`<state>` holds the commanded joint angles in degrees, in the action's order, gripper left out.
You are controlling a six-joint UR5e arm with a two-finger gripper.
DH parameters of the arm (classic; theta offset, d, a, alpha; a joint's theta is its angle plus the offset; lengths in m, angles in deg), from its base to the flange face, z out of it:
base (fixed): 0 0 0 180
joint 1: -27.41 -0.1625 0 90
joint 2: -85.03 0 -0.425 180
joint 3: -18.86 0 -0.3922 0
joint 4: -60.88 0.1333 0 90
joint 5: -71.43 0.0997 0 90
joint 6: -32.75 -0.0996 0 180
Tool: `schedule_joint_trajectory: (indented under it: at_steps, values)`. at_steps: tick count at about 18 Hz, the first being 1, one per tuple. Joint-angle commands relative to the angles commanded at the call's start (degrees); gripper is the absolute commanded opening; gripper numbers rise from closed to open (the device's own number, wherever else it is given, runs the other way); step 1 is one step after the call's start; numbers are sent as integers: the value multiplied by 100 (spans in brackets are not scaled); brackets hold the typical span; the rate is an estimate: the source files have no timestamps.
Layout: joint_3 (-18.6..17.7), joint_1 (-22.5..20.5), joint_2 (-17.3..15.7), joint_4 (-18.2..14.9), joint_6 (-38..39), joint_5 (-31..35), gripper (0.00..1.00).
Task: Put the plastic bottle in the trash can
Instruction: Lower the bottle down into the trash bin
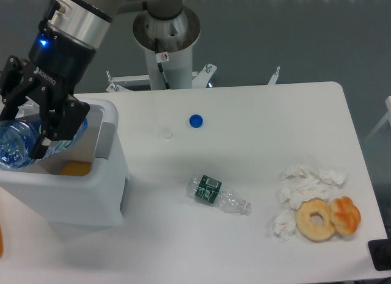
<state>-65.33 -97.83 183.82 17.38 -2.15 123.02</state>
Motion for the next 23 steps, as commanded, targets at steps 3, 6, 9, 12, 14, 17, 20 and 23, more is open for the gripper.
schedule_joint_trajectory:
  at_steps: [3,6,9,12,14,17,20,23]
  values:
    - [-167,27,-18,0,0,-9,80]
    - [-185,97,-18,0,9,0,80]
    - [-237,97,-18,0,9,0,80]
    - [-334,97,-26,0,0,0,80]
    - [-369,97,-26,0,9,0,80]
    - [-370,106,-9,0,9,0,81]
    - [-396,114,0,0,9,0,83]
    - [-449,123,9,0,9,0,83]
